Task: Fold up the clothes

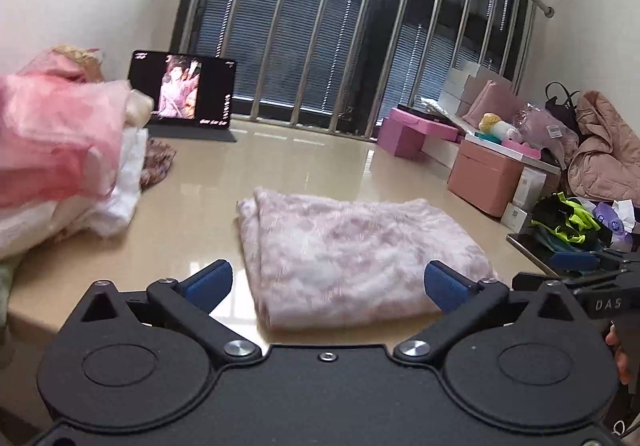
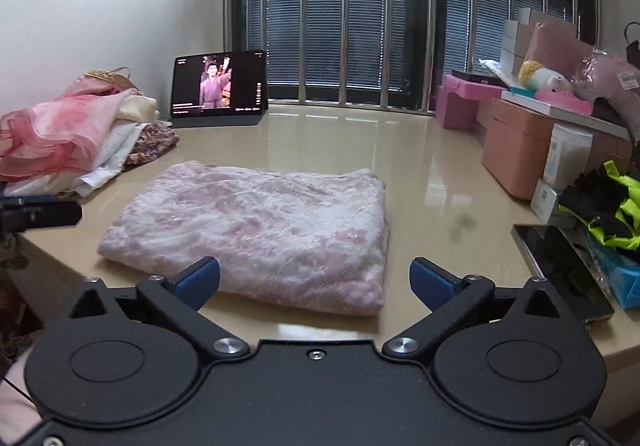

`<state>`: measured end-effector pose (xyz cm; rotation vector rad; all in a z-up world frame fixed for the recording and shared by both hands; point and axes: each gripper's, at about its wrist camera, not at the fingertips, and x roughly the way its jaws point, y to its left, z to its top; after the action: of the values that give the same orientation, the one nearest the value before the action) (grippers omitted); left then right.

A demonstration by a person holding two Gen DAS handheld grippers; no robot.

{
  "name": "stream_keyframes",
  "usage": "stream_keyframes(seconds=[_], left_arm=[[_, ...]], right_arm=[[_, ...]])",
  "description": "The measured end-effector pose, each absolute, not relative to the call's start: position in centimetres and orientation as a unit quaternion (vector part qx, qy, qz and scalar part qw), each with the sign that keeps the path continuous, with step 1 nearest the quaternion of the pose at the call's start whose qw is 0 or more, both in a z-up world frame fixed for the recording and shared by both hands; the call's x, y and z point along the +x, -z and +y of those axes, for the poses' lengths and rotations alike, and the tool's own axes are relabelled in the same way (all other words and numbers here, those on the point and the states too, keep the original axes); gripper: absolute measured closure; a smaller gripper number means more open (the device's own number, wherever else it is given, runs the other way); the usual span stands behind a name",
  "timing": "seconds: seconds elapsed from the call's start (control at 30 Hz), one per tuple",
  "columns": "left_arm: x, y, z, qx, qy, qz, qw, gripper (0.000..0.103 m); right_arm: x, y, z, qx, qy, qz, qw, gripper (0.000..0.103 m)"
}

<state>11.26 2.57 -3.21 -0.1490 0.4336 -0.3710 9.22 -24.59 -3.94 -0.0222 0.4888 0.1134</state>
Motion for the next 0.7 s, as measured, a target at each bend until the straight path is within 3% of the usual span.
stream_keyframes(seconds=[0.7], left_arm=[[10.2,3.4,1.8,-0.055,0.175,0.246,0.952,0.0]], right_arm=[[9.2,4.6,-23.7,0.013,-0.058,0.277,0.959,0.001]])
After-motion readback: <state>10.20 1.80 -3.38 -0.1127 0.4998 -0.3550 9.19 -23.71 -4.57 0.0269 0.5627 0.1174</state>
